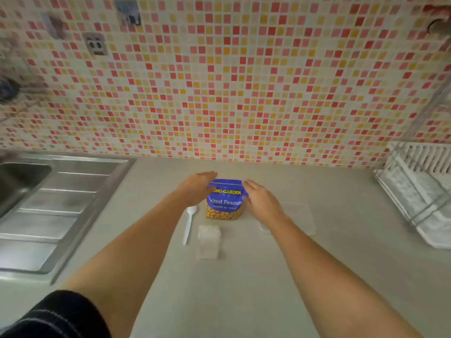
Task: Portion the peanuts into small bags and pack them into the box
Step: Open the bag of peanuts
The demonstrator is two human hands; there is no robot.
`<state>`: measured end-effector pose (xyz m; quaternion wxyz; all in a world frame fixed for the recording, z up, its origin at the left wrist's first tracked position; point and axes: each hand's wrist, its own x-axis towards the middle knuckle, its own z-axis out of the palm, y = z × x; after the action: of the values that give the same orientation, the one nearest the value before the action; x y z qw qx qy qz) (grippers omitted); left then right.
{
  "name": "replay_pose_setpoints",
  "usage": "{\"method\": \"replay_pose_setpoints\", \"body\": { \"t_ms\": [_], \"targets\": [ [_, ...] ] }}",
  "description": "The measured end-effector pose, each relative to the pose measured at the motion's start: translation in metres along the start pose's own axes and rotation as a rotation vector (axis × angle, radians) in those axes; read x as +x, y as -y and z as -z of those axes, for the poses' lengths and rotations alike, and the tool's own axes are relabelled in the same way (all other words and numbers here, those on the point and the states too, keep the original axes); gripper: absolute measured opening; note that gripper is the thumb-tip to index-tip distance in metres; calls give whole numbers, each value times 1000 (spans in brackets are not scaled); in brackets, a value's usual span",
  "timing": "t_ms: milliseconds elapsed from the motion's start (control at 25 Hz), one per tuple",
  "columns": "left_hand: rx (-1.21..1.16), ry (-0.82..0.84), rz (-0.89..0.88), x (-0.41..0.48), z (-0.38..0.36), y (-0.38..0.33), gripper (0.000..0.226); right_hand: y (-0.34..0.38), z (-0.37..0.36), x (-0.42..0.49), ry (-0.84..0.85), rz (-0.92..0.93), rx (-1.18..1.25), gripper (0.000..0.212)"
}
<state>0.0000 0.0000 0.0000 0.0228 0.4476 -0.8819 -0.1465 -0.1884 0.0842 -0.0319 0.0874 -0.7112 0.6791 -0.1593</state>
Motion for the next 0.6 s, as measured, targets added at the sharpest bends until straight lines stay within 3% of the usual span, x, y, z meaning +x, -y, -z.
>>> {"method": "replay_pose_setpoints", "body": {
  "t_ms": [120, 320, 480, 600],
  "targets": [
    [-71, -10, 13, 32, 0, 11, 45, -5, -16, 29, -38, -27, 3, 51],
    [-74, 151, -70, 64, -8, 28, 37, -9, -45, 57, -75, -29, -12, 52],
    [-169, 117, -128, 72, -13, 38, 25, -15, -66, 58, -351, 72, -31, 40],
    [-212, 101, -142, 74, -15, 44, 24, -18, -68, 52, -469, 159, -64, 34]
  ]
}}
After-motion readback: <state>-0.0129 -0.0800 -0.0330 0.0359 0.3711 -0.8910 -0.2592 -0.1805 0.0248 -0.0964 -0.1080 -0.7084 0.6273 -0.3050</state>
